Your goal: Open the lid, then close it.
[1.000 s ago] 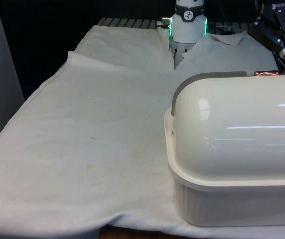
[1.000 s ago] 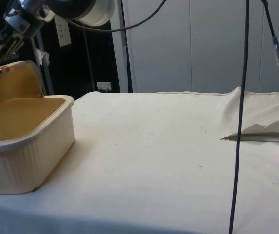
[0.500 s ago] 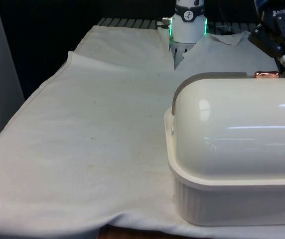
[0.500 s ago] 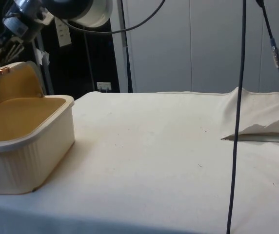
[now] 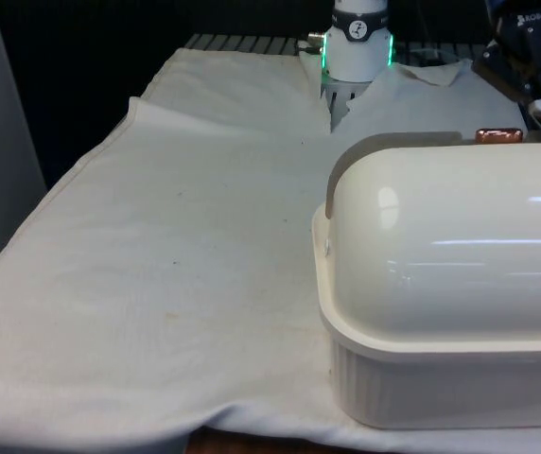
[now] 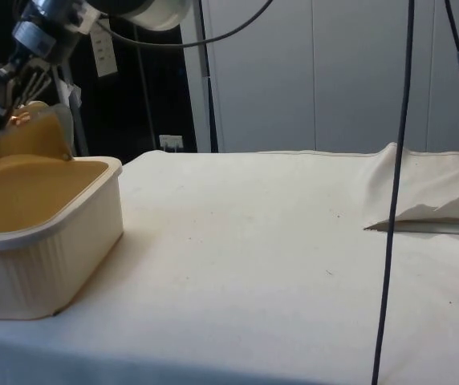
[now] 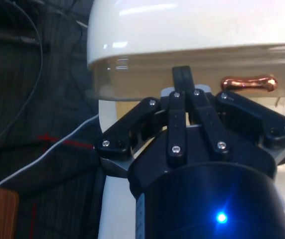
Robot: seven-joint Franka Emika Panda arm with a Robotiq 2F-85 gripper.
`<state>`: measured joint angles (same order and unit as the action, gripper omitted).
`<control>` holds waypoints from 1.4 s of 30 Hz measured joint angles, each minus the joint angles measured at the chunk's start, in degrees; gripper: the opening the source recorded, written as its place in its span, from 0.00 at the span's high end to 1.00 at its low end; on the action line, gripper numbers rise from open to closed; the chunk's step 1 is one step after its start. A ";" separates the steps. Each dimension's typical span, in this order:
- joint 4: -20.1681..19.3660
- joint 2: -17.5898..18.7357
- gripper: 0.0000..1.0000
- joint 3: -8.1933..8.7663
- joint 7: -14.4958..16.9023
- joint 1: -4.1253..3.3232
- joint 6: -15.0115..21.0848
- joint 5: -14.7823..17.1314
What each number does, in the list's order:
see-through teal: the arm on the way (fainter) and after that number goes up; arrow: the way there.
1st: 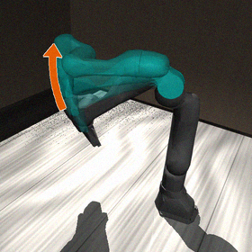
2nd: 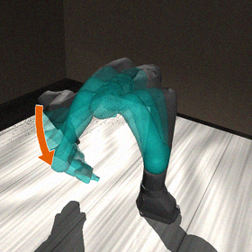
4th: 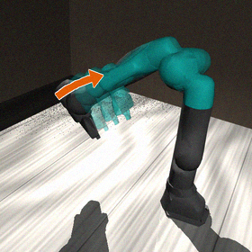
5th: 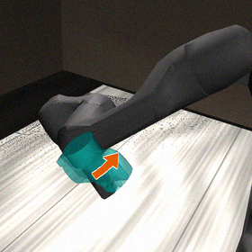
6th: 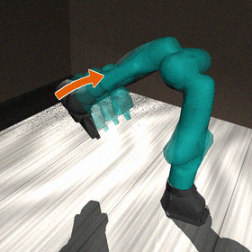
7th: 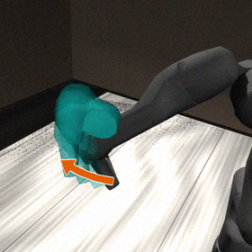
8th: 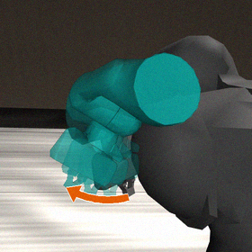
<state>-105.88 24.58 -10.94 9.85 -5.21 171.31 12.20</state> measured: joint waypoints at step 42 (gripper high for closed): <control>-5.04 -6.76 1.00 -0.97 -0.80 -0.06 -17.30 7.10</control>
<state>-110.92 17.82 -11.92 9.05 -5.27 154.01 19.31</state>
